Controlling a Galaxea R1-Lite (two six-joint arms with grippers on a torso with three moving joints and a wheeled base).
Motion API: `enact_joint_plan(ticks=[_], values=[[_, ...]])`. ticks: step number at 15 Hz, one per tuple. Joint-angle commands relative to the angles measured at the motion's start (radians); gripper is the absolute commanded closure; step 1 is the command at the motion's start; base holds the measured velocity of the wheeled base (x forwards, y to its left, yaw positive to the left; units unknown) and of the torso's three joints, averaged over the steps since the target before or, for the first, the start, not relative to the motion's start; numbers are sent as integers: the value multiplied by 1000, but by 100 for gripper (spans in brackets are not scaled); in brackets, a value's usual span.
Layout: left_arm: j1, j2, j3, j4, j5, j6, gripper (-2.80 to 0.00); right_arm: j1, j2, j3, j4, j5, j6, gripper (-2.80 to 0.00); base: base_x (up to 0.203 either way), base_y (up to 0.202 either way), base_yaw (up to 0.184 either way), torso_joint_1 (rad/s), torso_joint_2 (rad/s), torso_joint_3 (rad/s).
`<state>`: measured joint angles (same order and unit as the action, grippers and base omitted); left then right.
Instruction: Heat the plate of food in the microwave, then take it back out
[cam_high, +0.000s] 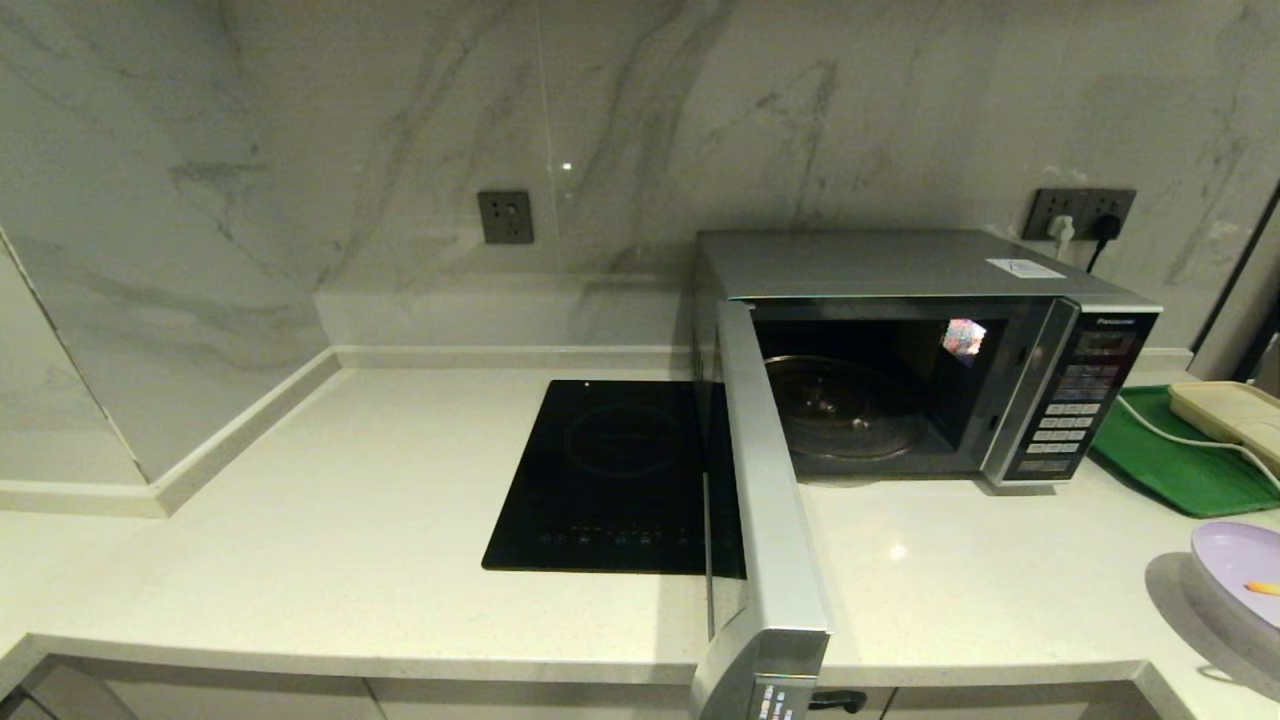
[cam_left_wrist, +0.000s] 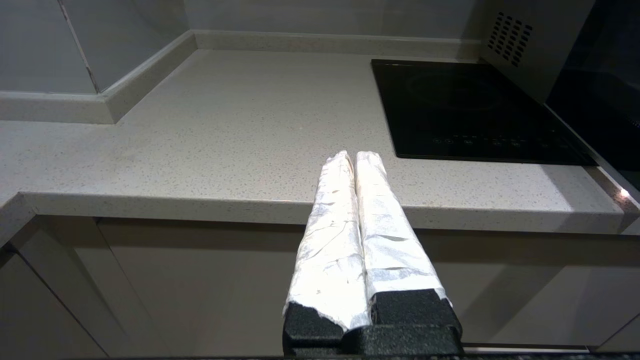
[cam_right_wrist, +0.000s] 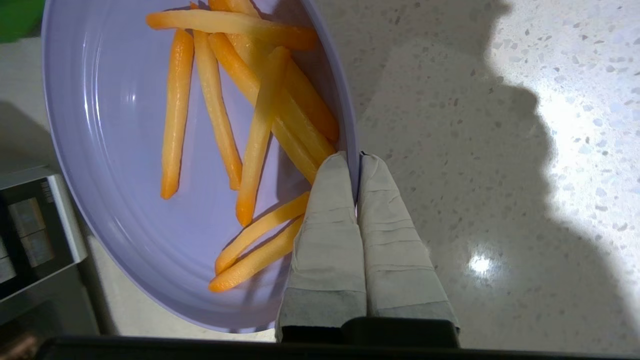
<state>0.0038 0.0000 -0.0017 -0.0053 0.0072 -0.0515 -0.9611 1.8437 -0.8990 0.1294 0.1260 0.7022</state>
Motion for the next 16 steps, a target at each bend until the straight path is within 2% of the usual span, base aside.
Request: enact_joint_plan(ticks=[1,11,16], values=[[-1,0,0,-1,0,-1,0,-1,76,-8,-30,0,-2,0,0,0,0,0,0,0],[1,-1,0,-1,0,-1,0,-2,189,-15,-161,-5,-25,0,0,0,0,0,0,0],[1,-1,0,-1,0,-1,0,-8,216,-17,-182,-6,-66,0,0,0,0,0,0,0]])
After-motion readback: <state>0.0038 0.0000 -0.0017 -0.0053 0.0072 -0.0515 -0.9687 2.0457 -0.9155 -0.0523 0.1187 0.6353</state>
